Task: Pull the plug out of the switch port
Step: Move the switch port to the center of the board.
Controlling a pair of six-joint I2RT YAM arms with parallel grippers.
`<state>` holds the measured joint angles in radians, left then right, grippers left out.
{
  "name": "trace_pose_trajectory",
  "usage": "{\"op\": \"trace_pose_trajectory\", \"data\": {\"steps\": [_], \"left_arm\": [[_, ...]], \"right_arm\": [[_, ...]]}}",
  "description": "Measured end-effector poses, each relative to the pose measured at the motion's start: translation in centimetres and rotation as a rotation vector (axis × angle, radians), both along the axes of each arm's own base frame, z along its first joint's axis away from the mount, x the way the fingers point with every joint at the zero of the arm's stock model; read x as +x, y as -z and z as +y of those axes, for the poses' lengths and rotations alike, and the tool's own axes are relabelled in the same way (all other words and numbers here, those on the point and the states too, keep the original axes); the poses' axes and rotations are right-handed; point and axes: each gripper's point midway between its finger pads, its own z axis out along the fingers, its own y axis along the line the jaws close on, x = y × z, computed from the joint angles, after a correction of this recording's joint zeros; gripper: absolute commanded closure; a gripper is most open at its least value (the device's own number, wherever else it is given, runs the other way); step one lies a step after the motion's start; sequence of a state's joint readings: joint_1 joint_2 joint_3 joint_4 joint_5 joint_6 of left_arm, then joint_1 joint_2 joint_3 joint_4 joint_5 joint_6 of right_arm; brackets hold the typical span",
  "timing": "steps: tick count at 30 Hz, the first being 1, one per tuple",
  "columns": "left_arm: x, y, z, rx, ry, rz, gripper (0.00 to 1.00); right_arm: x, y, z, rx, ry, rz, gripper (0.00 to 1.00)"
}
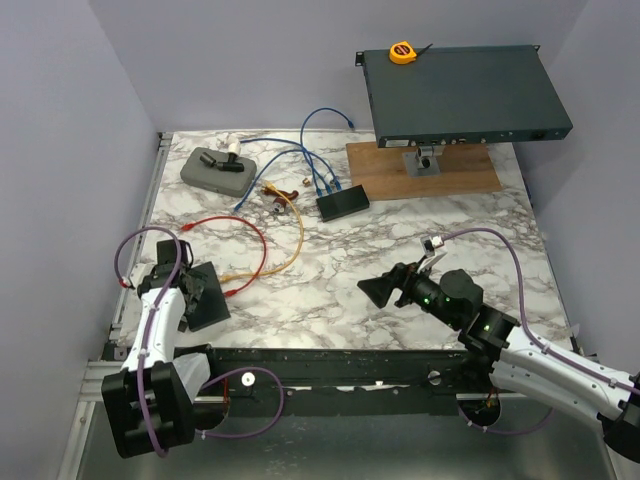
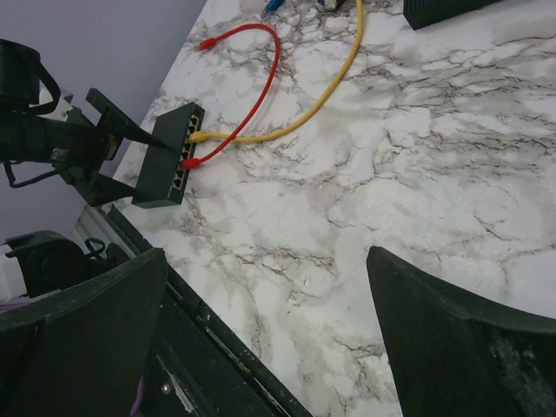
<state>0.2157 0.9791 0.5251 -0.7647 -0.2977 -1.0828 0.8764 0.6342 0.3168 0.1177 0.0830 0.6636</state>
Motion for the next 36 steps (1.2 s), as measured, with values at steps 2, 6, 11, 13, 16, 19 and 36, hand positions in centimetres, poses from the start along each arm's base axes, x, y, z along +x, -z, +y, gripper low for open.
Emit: {"op": "trace_pose_trajectory", "data": {"steps": [2,6,11,13,16,19,36], "left_arm": [[0.5,0.0,-0.4,-0.005,0.023,-0.013,0.07],[1.0,0.1,-1.1,-0.014,0.061,-0.037,0.09],[1.7,0.1,-2.9,-0.027,0.15,-0.055,0.09],[1.9,0.2,-4.4,-0.039,0.215,-0.059,0.09],[2.4,0.3,-6.6,-0.058,0.306,-0.065,0.09],[2.8,0.3,-8.2,-0.075,0.359,-0.073,0.09],[3.0,0.0,-14.4,-0.14,0.56,-0.124,0.07]], "right_arm": [[0.0,0.0,0.0,0.003,0.0,0.001,0.0],[0.0,-0.2,0.0,0.008,0.001,0.001,0.0],[-0.1,-0.2,0.0,0.011,0.002,0.003,0.0],[-0.1,-0.1,-0.1,0.007,0.002,0.006,0.0],[-0.1,0.1,0.0,0.004,0.003,0.011,0.0],[-0.1,0.2,0.0,0.004,0.004,0.017,0.0],[-0.2,2.8,-0.2,-0.078,0.001,0.079,0.03]]}}
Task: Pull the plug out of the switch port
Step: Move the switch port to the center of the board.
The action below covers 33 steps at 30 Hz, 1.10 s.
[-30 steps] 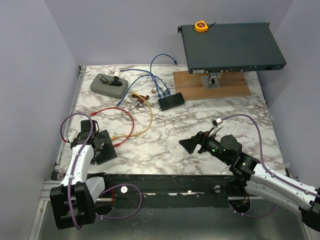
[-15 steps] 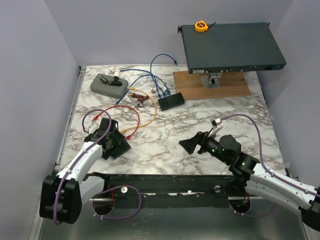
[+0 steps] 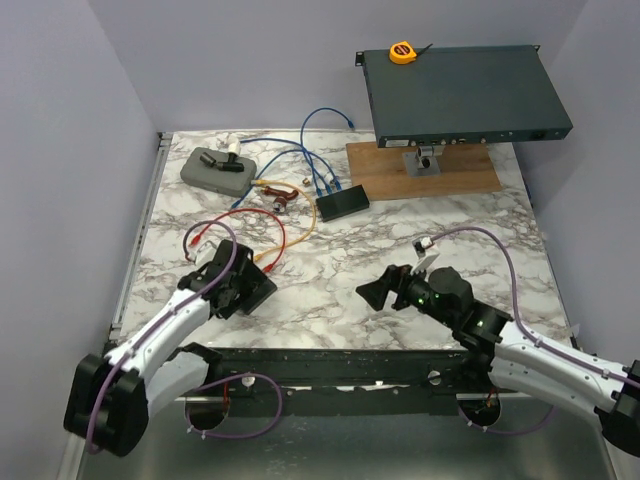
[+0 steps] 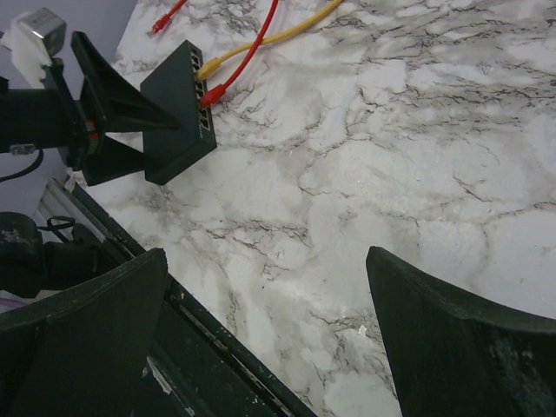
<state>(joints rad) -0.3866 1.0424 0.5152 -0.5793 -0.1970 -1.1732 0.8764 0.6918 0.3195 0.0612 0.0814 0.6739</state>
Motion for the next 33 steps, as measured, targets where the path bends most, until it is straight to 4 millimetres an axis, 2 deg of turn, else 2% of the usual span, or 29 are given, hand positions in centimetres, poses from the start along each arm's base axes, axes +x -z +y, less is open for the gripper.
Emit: {"op": "trace_pose_trajectory", "data": {"steps": [2,5,8,10,13,17,20,24,27,31,33], "left_arm": [[-0.2,-1.0,0.0,-0.024,-0.009,-0.046,0.06],[-0.3,-3.8,0.4,-0.078,-0.039,-0.181,0.06],[-0.3,-6.1,1.1,-0.114,-0.078,-0.299,0.05],[-0.6,-6.8,1.9,-0.117,-0.11,-0.338,0.04],[-0.9,-6.8,3.6,-0.105,-0.176,-0.354,0.02],[-1.4,-5.1,5.8,-0.084,-0.27,-0.313,0.02],[-2.0,-3.3,6.2,-0.092,-0.285,-0.232,0.02],[-2.5,-2.2,5.1,-0.126,-0.222,-0.149,0.02],[-2.2,-2.7,4.3,-0.154,-0.164,-0.172,0.02],[-1.2,-4.8,4.3,-0.161,-0.138,-0.299,0.02],[-1.0,-5.8,4.4,-0.164,-0.148,-0.355,0.11]], "right_arm": [[0.0,0.2,0.2,-0.018,-0.012,0.005,0.04],[0.1,0.3,1.2,-0.038,-0.05,0.016,0.06],[0.4,0.2,3.1,-0.048,-0.107,0.039,0.07],[0.8,0.3,5.0,-0.062,-0.15,0.063,0.09],[1.6,0.7,8.3,-0.081,-0.209,0.088,0.11],[2.5,2.2,12.1,-0.093,-0.27,0.118,0.16],[3.2,3.6,14.7,-0.101,-0.31,0.139,0.16],[3.7,5.2,17.3,-0.109,-0.349,0.154,0.17],[4.3,6.0,18.8,-0.109,-0.366,0.156,0.18],[5.3,6.7,20.4,-0.104,-0.375,0.148,0.22],[5.7,7.0,21.1,-0.101,-0.381,0.146,0.26]]}}
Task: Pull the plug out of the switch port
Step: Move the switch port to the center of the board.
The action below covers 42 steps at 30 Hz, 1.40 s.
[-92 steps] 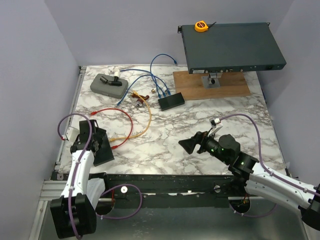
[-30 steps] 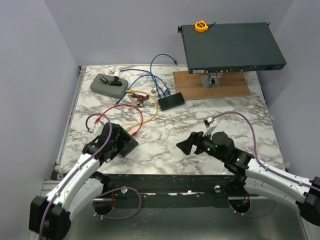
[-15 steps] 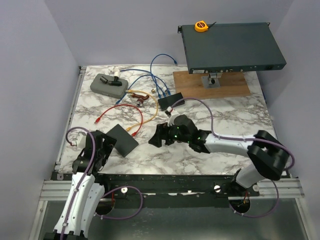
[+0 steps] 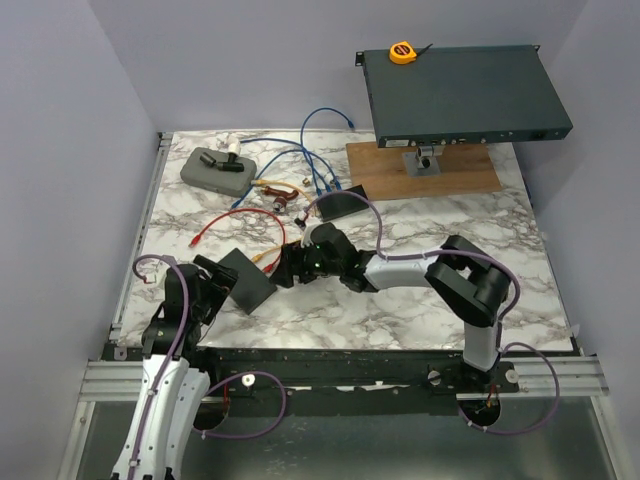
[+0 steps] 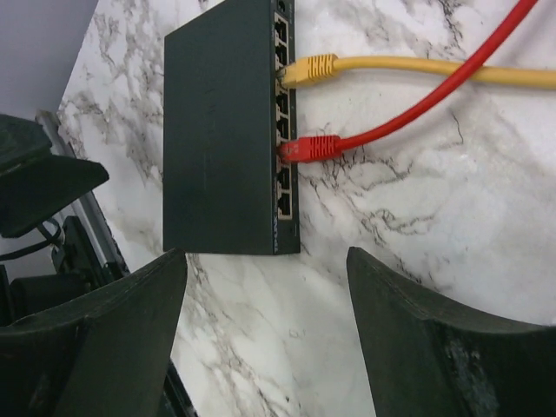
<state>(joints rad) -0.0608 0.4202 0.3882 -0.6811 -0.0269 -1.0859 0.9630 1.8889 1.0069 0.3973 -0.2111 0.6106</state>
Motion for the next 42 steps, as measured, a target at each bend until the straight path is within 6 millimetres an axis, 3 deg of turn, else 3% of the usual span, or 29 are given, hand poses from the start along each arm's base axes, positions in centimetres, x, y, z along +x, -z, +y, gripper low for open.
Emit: {"op": "trace_pose_trajectory", "data": {"steps": [4,8,17,22,32,42], "left_arm": [[0.1,0.0,0.3,-0.004,-0.03,-0.006,0.17],[-0.3,1.8,0.4,-0.013,-0.054,0.069,0.17],[-1.3,5.6,0.7,-0.03,-0.103,0.161,0.29],[-0.4,5.8,0.5,-0.031,-0.097,0.156,0.31],[1.0,6.0,-0.7,-0.054,-0.039,0.115,0.41],[1.4,6.0,-4.0,0.007,0.111,0.1,0.41]], "right_arm": [[0.7,0.6,1.5,0.006,-0.017,0.003,0.32],[1.1,1.2,2.3,0.003,-0.029,0.003,0.4],[0.5,2.0,3.7,-0.003,-0.077,0.002,0.43],[0.0,2.7,4.2,-0.025,-0.107,0.013,0.47],[-0.6,3.8,3.4,-0.051,-0.118,0.031,0.63],[-1.8,3.7,0.7,-0.071,-0.102,0.033,0.65]]}}
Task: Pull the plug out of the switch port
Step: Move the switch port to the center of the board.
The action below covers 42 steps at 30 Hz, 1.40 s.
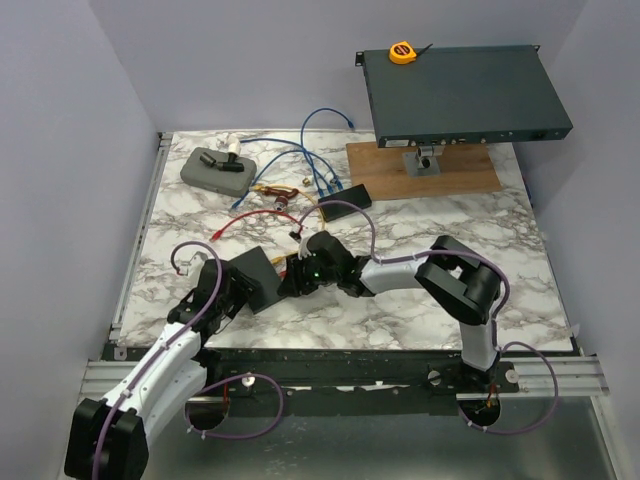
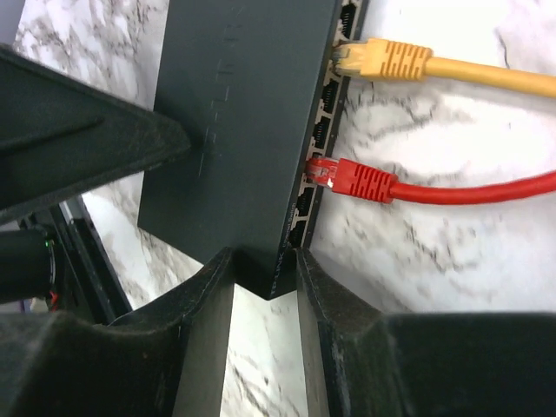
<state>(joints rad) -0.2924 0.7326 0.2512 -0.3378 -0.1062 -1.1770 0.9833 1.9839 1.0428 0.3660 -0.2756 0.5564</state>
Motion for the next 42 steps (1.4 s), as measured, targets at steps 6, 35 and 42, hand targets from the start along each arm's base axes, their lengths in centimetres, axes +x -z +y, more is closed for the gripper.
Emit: {"op": "trace_pose_trajectory", "data": {"steps": [6,35,42], "left_arm": [[0.2,0.0,-1.8,-0.016,0.061,-0.01,0.41],[-2.0,-3.3,-2.9,-0.096,0.017,-0.124,0.31],[-2.7,-0.6,-1.6,-0.048,-0.031,-0.043,0.33]], "right_arm": [[-1.6,0.1,-2.4,-0.009,0.004,0.009,0.65],[-1.0,-2.4,-6.1,-0.011,0.124,-0.002,0.45],[-0.2,-0.3,-5.5,-0.03,0.134,0.057,0.5]]}}
